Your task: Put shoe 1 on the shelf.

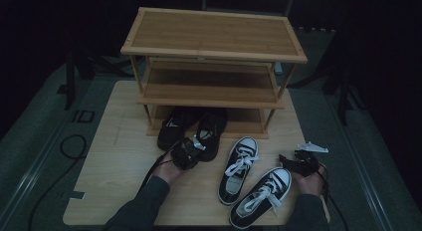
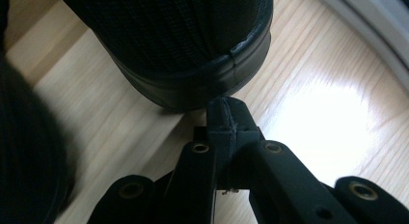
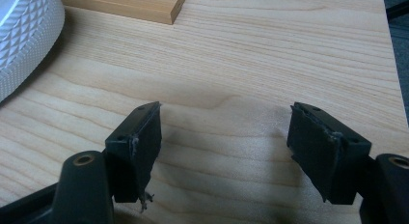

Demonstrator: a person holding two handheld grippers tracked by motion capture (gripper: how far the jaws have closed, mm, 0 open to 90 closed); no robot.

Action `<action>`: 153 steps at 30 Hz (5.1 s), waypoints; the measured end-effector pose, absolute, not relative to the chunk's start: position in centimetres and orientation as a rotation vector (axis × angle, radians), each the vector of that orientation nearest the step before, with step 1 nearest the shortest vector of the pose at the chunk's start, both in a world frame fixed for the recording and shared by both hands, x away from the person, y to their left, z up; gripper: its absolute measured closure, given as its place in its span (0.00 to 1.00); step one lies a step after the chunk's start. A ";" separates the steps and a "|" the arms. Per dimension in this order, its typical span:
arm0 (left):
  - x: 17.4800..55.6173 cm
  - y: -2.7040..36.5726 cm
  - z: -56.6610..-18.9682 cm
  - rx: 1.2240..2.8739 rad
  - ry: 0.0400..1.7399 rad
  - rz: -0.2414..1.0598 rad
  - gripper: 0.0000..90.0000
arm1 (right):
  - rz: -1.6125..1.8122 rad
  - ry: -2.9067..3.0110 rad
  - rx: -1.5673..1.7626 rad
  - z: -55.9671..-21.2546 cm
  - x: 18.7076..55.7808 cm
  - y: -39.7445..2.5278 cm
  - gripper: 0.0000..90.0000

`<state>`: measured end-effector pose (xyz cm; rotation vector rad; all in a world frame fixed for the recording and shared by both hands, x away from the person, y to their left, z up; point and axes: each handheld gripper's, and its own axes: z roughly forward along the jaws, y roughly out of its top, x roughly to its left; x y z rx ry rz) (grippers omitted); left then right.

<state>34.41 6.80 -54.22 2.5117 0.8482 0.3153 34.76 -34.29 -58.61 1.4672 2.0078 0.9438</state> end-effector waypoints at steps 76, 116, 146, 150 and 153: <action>37.0 5.5 -53.3 2.451 0.901 0.464 1.00 | 0.942 2.022 1.455 -58.6 34.9 -34.2 0.29; 33.4 16.2 -54.0 2.429 1.087 0.518 0.99 | 0.942 2.020 1.456 -58.6 34.9 -34.2 0.29; 35.4 18.2 -55.0 2.381 1.196 0.509 0.99 | 0.943 2.020 1.456 -58.6 34.9 -34.2 0.29; 35.8 18.2 -55.2 2.386 1.208 0.508 0.99 | 0.942 2.020 1.456 -58.6 34.9 -34.2 0.29; 36.1 18.3 -55.2 2.374 1.228 0.504 1.00 | 0.942 2.020 1.456 -58.6 34.9 -34.2 0.29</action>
